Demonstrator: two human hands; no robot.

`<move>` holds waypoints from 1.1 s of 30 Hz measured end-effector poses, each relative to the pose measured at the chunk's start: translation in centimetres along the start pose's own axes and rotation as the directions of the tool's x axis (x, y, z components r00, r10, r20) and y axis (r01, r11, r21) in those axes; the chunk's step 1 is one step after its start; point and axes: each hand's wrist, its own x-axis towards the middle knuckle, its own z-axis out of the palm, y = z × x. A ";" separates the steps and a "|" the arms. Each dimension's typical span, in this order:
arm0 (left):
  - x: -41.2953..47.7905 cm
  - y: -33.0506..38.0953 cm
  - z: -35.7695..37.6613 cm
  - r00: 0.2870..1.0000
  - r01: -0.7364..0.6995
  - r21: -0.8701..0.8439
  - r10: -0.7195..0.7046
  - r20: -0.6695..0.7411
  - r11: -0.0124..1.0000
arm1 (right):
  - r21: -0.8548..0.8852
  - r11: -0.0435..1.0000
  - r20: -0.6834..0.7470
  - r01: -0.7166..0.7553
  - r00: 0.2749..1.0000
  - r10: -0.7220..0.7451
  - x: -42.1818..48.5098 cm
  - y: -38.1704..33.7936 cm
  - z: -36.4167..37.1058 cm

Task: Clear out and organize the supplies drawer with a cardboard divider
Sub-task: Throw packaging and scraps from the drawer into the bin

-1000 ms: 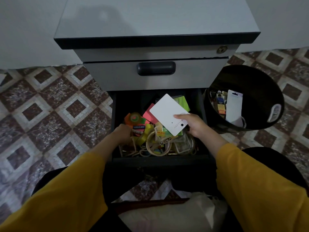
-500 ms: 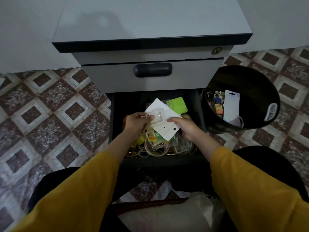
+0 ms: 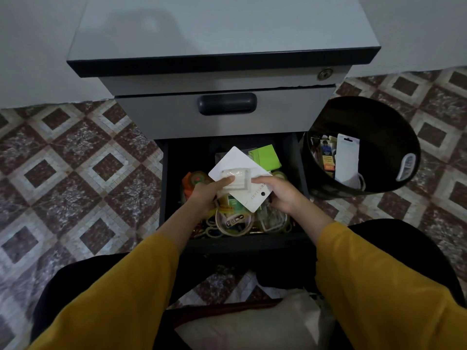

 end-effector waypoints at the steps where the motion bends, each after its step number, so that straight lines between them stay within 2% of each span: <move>1: 0.0 0.1 -0.2 0.999 0.005 0.009 -0.005 0.033 1.000 | 0.000 1.000 0.014 -0.009 1.000 0.009 0.0 -0.1 -0.1; 4: 0.0 0.5 -0.7 0.990 0.019 0.052 -0.027 0.140 0.998 | -0.023 0.999 0.024 -0.039 0.999 0.040 -0.3 -0.4 -0.4; 7: 0.2 0.4 -1.0 0.983 0.013 0.068 -0.025 0.181 0.998 | -0.139 0.989 0.018 -0.057 0.998 0.060 -0.3 -0.3 -0.2; 12: 0.1 -0.1 -1.6 0.996 -0.003 0.017 0.001 0.092 1.000 | -0.230 0.973 -0.020 -0.011 1.000 0.007 0.0 0.1 0.2; 15: 0.6 0.3 -2.5 0.999 -0.025 -0.001 0.025 0.044 1.000 | -0.342 0.938 -0.138 0.056 0.984 -0.109 0.3 0.1 0.0; 16: 0.7 0.4 -2.8 0.999 -0.040 0.021 0.040 0.036 0.999 | -0.449 0.891 -0.193 0.068 0.966 -0.172 0.3 0.1 -0.3; 17: 0.7 0.6 -3.1 0.998 -0.058 0.044 0.056 0.030 0.997 | -0.608 0.791 -0.213 0.075 0.944 -0.253 0.3 0.2 -0.7; 19: 0.8 0.8 -3.5 0.996 -0.089 0.080 0.087 0.021 0.993 | -0.867 0.495 -0.129 0.052 0.937 -0.325 0.2 0.3 -1.4; 21: 1.0 0.9 -3.9 0.995 -0.100 0.112 0.098 0.019 0.989 | -0.967 0.254 -0.044 0.017 0.972 -0.233 -0.1 0.4 -1.6; 23: 1.2 0.8 -4.1 0.996 -0.094 0.127 0.093 0.016 0.987 | -0.995 0.096 -0.013 0.004 0.985 -0.175 -0.5 0.6 -1.3; 28: 1.1 0.5 -4.1 0.997 -0.073 0.104 0.070 0.027 0.992 | -0.989 -0.144 0.072 0.035 0.963 -0.260 -0.9 0.8 -0.8; 33: 0.9 0.6 -4.3 0.998 -0.067 0.093 0.065 0.021 0.993 | -0.982 -0.186 0.089 0.038 0.957 -0.277 -0.7 0.3 -0.9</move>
